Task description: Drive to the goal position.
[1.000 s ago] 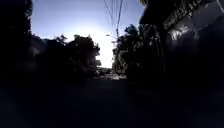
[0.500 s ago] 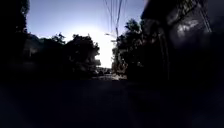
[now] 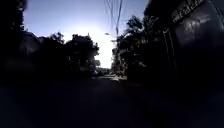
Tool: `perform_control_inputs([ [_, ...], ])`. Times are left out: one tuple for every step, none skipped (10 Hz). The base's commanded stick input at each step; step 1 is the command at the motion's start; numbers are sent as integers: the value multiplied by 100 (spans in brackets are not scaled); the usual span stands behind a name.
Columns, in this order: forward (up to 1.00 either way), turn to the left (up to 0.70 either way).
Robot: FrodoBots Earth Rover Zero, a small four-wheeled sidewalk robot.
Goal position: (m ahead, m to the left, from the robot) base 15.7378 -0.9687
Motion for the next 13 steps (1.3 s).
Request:
perform_control_inputs([
  [85, 0],
  [85, 0],
  [85, 0],
  [85, 0],
  [85, 0],
  [85, 0],
  [85, 0],
  [85, 0],
  [85, 0],
  [85, 0],
  [85, 0],
  [85, 4],
  [85, 5],
])
